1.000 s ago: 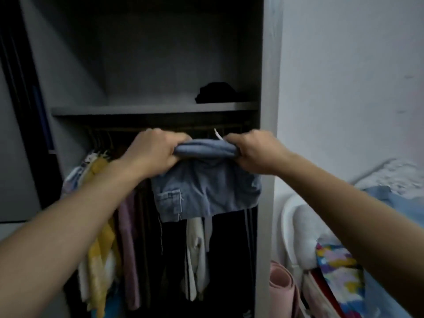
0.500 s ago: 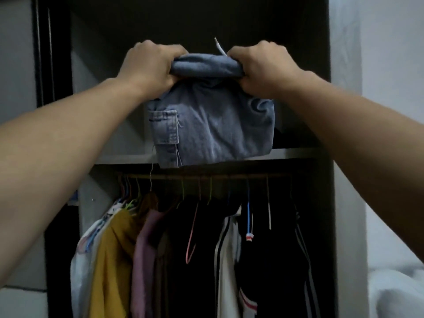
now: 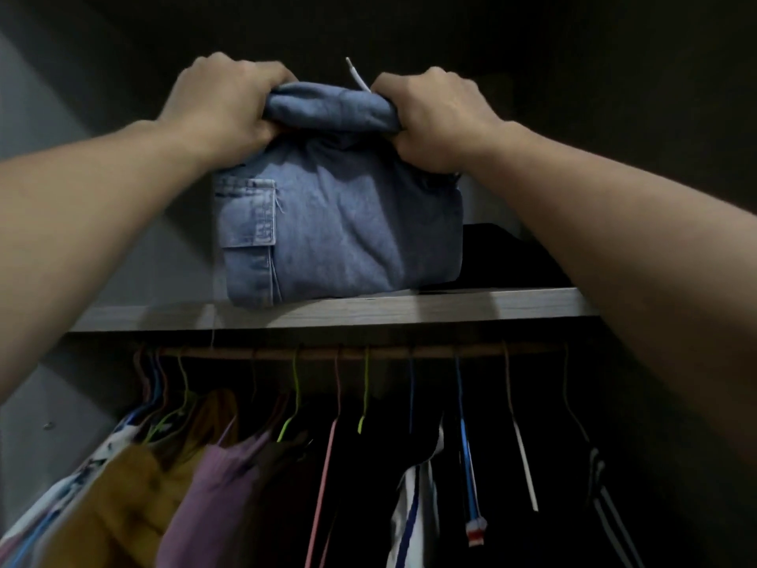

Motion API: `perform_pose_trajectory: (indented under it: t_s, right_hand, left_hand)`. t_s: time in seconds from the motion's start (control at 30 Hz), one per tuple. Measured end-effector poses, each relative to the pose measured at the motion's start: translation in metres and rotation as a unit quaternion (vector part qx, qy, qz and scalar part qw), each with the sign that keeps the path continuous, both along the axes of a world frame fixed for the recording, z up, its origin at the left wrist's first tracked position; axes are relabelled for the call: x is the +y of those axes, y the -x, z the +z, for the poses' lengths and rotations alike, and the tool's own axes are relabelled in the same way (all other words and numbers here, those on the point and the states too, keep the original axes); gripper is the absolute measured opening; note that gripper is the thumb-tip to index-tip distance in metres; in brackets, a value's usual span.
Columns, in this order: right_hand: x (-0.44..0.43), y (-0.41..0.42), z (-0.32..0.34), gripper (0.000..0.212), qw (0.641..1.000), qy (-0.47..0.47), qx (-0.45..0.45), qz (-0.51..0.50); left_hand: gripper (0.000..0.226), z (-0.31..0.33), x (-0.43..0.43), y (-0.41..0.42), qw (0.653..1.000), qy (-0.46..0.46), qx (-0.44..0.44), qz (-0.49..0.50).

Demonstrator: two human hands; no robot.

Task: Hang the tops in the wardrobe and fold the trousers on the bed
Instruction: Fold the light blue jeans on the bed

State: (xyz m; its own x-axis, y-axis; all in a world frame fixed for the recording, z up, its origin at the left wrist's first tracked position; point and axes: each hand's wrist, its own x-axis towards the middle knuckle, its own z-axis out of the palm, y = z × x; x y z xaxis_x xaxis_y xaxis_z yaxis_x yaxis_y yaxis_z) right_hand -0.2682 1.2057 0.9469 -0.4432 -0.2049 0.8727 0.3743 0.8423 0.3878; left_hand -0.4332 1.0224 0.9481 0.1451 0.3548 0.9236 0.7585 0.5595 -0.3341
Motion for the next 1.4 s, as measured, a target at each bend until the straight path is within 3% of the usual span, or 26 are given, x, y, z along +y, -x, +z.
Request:
perform_pose_trajectory:
  t_s: [0.17,0.3,0.4,0.5,0.67,0.73,0.83,0.9,0.97,1.07,1.17,1.27,1.4]
  right_hand:
    - [0.017,0.036,0.006,0.034,0.993,-0.051,0.080,-0.072]
    - [0.022,0.050,0.000,0.036,0.995,-0.038,0.057,-0.079]
    - [0.017,0.062,-0.029,0.023,0.992,0.049,-0.067,-0.099]
    - [0.013,0.068,-0.055,0.028,0.951,0.199,-0.219,-0.092]
    - [0.006,0.055,-0.074,0.024,0.946,0.228,-0.226,-0.046]
    - [0.003,0.047,-0.081,0.024,0.907,0.312,-0.283,-0.004]
    - [0.004,0.034,-0.086,0.043,0.807,0.458,-0.360,0.098]
    - [0.008,0.032,-0.085,0.051,0.821,0.422,-0.376,0.085]
    - [0.013,0.038,-0.085,0.057,0.853,0.360,-0.375,0.048]
    - [0.020,0.056,-0.085,0.054,0.867,0.323,-0.378,0.029]
    - [0.032,0.086,-0.086,0.054,0.895,0.223,-0.382,-0.049]
    - [0.048,0.111,-0.083,0.067,0.885,0.194,-0.404,-0.129]
    - [0.068,0.130,-0.076,0.068,0.873,0.200,-0.418,-0.152]
  left_hand:
    - [0.032,0.011,0.032,0.042,0.996,-0.048,0.063,-0.028]
    - [0.032,-0.001,0.042,0.075,0.992,-0.039,0.110,-0.056]
    - [0.024,-0.036,0.040,0.097,0.992,0.092,0.002,-0.086]
    - [0.025,-0.069,0.033,0.102,0.947,0.233,-0.174,-0.133]
    - [0.033,-0.087,0.024,0.101,0.934,0.267,-0.178,-0.156]
    - [0.049,-0.087,0.015,0.100,0.901,0.325,-0.225,-0.177]
    - [0.054,-0.080,0.001,0.104,0.838,0.414,-0.294,-0.197]
    - [0.053,-0.075,0.000,0.108,0.819,0.451,-0.305,-0.181]
    - [0.064,-0.072,0.007,0.112,0.826,0.469,-0.282,-0.135]
    - [0.075,-0.070,0.019,0.123,0.848,0.462,-0.254,-0.062]
    - [0.080,-0.072,0.033,0.137,0.836,0.477,-0.271,-0.007]
    - [0.082,-0.068,0.056,0.148,0.813,0.506,-0.284,0.043]
    - [0.086,-0.058,0.088,0.156,0.781,0.535,-0.312,0.084]
